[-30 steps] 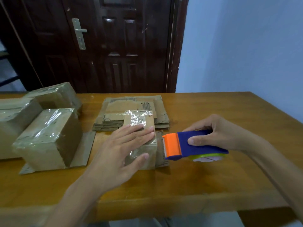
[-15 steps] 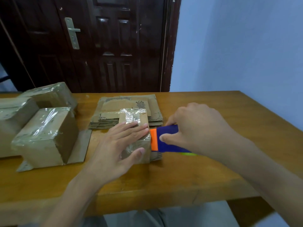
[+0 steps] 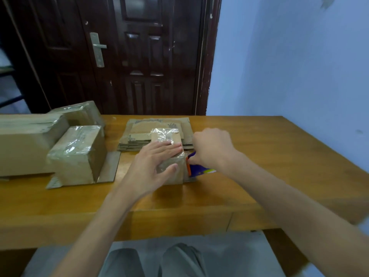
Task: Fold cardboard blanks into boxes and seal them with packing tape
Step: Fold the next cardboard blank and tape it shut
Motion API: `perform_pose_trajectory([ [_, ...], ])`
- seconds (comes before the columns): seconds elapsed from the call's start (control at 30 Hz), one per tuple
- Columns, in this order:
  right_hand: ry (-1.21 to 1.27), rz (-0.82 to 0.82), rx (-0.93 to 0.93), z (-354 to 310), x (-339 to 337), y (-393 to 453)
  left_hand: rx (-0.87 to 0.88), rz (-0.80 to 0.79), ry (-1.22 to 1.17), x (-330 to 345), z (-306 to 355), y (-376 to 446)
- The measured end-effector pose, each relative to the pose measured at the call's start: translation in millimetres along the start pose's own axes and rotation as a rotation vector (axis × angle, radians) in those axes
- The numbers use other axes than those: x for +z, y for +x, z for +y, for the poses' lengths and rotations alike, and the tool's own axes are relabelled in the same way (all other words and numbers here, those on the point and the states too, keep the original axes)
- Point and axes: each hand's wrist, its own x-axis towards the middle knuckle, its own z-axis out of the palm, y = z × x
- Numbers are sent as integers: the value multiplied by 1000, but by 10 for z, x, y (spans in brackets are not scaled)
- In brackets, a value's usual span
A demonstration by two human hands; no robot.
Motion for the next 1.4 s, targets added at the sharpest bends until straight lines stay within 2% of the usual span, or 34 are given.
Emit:
perform_pose_trajectory([
  [0.2,108,79,70,238,211,-236,-46,-10,5,5,14,36],
  [0.3,99,315,134,417,551,-487,-32,-42,83,15,2,25],
  [0.4,102,309,183,498,919,-560,-38,-53,92,26,-33,20],
  [0.5,89,266,257,526,1152,-525,-54,31,-26,33,-23,5],
  [0.57,93,344,317,467,1174,-531,-142,57,-161,15,-7,-10],
  [0.63,203,423,342,270,1025,-571,-217,42,-293,-20,-2,-8],
  [0.67,337,429,323,130,935,-588,-236,47,-374,-30,-4,-10],
  [0.7,532,421,277,-27,851,-589,-244,64,-463,-25,4,-15],
  [0.77,952,304,173,-343,794,-532,-253,121,-584,37,20,-27],
  [0.83,1156,221,143,-583,859,-447,-267,187,-610,123,41,-69],
  [0.93,1298,244,217,-777,1026,-379,-253,248,-644,229,38,-98],
  [1.07,1393,151,260,-878,1138,-397,-347,251,-784,344,4,-177],
  [1.17,1400,122,221,-842,1092,-415,-433,210,-862,338,1,-173],
  [1.27,1414,1,234,-628,991,-468,-493,99,-890,196,-246,-100],
  [1.33,1438,-21,177,-438,930,-467,-423,34,-712,-8,-370,-138],
  [1.4,1384,61,67,-259,889,-429,-302,39,-460,-159,-413,-178],
])
